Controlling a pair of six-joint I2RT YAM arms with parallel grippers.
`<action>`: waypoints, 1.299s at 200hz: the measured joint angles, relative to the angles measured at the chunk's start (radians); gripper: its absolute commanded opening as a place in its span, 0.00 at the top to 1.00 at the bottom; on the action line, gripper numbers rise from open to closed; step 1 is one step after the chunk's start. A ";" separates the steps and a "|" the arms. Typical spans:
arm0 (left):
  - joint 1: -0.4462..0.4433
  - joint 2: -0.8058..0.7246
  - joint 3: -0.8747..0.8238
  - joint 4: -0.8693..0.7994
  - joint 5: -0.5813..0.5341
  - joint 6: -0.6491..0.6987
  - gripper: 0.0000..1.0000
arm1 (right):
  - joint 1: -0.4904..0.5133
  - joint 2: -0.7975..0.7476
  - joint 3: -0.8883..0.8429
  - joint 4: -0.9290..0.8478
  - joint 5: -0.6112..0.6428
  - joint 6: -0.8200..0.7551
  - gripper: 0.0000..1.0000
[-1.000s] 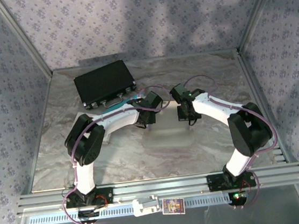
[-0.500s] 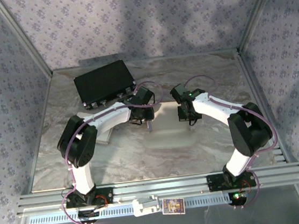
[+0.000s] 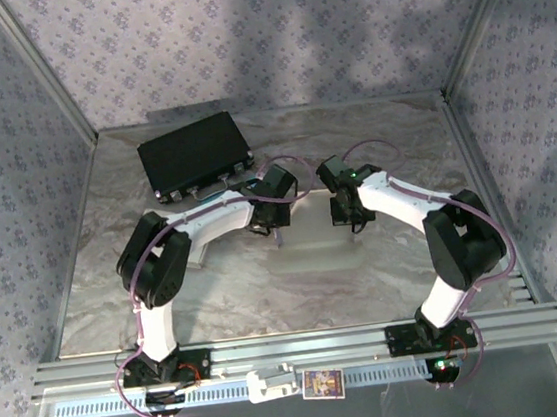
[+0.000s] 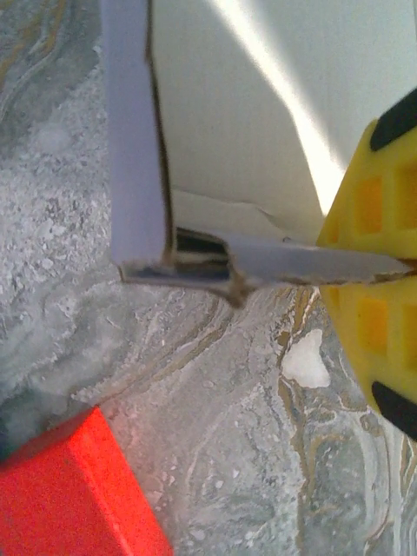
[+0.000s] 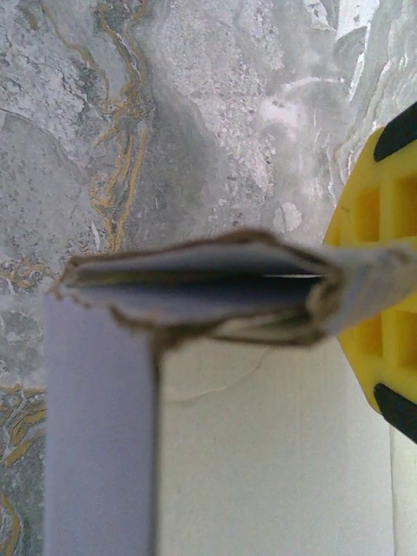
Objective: Fold the paper box
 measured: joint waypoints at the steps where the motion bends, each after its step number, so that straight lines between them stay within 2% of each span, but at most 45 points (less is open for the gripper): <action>1: -0.002 0.001 0.002 -0.002 -0.003 -0.003 1.00 | 0.000 0.000 0.000 0.000 0.000 0.000 1.00; 64: -0.063 0.034 0.062 -0.123 -0.127 -0.085 1.00 | 0.007 0.034 0.020 -0.026 -0.002 0.022 1.00; 117: -0.060 0.033 0.062 -0.147 -0.124 -0.080 0.65 | 0.010 0.047 0.031 -0.031 -0.002 0.022 1.00; 138: -0.054 0.032 0.062 -0.164 -0.111 -0.077 0.61 | 0.009 0.061 0.041 -0.039 0.005 0.021 1.00; 260: -0.028 -0.016 0.081 -0.230 -0.035 -0.070 0.58 | 0.008 0.149 0.127 -0.129 0.013 0.033 1.00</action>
